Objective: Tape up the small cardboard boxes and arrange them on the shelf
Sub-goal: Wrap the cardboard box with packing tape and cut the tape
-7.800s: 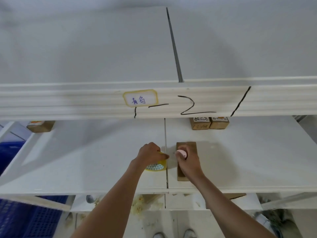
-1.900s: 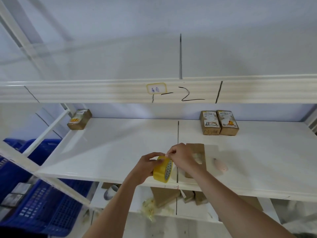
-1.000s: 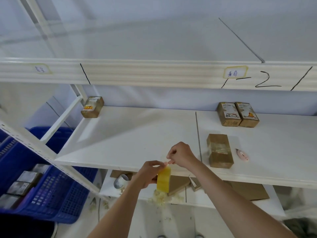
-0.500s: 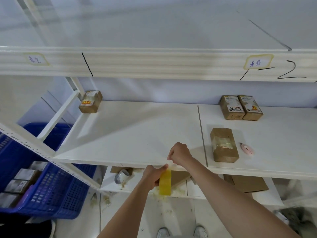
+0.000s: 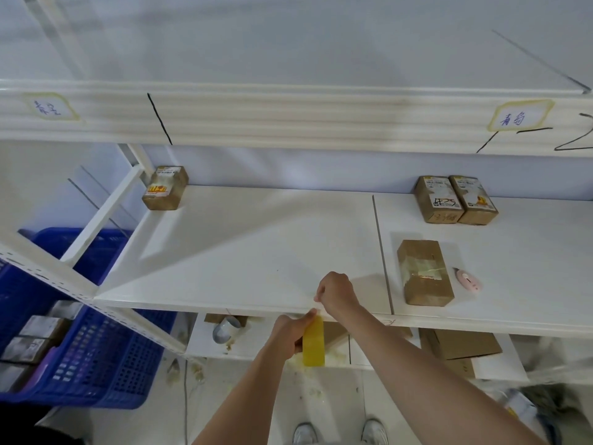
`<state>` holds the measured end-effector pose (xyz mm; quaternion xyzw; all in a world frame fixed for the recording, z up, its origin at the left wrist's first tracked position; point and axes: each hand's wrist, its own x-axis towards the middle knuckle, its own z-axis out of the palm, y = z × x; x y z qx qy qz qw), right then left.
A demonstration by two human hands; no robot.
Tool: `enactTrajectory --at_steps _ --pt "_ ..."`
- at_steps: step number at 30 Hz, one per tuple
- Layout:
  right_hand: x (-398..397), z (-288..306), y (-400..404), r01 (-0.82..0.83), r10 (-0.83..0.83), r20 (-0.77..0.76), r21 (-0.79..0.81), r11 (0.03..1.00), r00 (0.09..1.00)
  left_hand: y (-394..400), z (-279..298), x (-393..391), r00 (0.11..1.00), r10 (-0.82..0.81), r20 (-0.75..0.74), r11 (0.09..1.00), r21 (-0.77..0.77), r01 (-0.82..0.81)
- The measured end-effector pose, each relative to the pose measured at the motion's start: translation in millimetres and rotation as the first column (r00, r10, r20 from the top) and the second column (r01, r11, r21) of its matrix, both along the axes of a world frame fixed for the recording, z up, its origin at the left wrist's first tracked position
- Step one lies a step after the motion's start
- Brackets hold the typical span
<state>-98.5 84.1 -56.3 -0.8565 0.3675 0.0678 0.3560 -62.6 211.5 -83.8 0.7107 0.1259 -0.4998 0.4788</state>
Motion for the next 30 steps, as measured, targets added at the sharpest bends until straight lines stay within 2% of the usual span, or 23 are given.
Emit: enactTrajectory --at_steps 10,14,20,22,25,28,30 --pt "3.2 1.4 -5.1 0.002 -0.009 -0.035 -0.192 0.981 0.999 -1.1 7.0 0.8 0.999 -0.053 0.003 0.997 0.062 0.053" --pt "0.0 -1.1 -19.9 0.019 -0.023 -0.029 -0.133 0.991 0.999 -1.1 6.3 0.2 0.992 -0.119 0.034 0.981 0.159 0.112" --pt "-1.0 -5.1 -22.9 0.005 -0.002 0.036 -0.08 0.997 0.999 6.9 7.6 10.5 0.96 -0.241 0.146 0.953 0.224 0.205" --pt "-4.2 -6.6 -24.4 0.002 0.002 0.055 -0.076 0.997 0.998 12.8 12.1 18.3 0.915 -0.356 0.187 0.903 0.319 0.286" --pt "-10.3 -4.8 -29.6 0.007 -0.002 0.069 -0.073 0.997 0.998 15.1 20.4 30.3 0.784 -0.541 0.304 0.804 0.461 0.376" --pt "-15.8 2.4 -35.9 0.018 -0.012 0.07 -0.088 0.996 0.997 3.1 35.7 36.3 0.653 -0.629 0.422 0.751 0.548 0.369" --pt "-18.3 10.1 -41.4 0.035 -0.026 0.088 -0.101 0.994 0.996 -12.4 45.2 34.9 0.617 -0.624 0.479 0.765 0.535 0.359"
